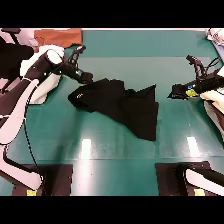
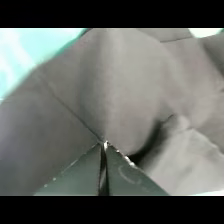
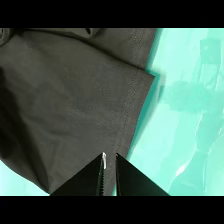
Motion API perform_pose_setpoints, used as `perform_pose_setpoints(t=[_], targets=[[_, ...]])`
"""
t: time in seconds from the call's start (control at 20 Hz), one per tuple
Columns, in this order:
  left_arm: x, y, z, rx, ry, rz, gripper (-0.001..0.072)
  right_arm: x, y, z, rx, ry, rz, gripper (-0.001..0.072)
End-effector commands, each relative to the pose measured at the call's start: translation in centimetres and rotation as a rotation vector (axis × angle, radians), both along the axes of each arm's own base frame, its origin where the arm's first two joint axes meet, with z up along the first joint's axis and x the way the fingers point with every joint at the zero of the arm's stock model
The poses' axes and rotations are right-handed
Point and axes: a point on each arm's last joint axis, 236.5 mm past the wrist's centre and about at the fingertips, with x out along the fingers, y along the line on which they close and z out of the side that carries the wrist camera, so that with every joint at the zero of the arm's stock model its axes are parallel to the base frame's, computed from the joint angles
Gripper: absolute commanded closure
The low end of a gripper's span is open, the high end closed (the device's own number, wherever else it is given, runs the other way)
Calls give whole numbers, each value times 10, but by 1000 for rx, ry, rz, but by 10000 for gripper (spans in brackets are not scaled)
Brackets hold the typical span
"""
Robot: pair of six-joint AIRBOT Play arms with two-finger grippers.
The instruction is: Fold the shirts.
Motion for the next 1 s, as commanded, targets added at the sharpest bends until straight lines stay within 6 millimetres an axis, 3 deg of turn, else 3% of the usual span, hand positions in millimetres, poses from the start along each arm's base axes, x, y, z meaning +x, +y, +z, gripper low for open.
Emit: perform_pose_setpoints(t=[0.0, 0.05, 0.15, 0.4, 0.5, 0.6, 0.75, 0.85, 0.95], targets=[[-24, -1, 63, 6, -7, -65, 682, -1, 0, 0, 0, 3, 0, 610], [-34, 1, 92, -5, -37, -67, 681, 0, 0, -1, -1, 1, 0, 610], [-60, 10, 126, 14, -67, -77, 681, 1, -2, -1, -12, -4, -2, 610], [-158, 36, 159, 80, 91, -137, 681, -3, -14, -7, -76, 13, 8, 609], [-192, 54, 154, 135, 171, -115, 680, -4, -13, -7, -72, 18, 0, 610], [-216, 70, 135, 183, 247, -69, 680, -5, -13, -8, -67, 28, -14, 610], [-245, 99, 80, 292, 390, 7, 675, -12, -12, -9, -60, 63, -22, 610], [-247, 108, 48, 328, 423, 61, 188, -16, -12, -9, -60, 79, -16, 604], [-239, 105, 37, 308, 394, 82, 167, -18, -11, -10, -59, 91, -12, 530]])
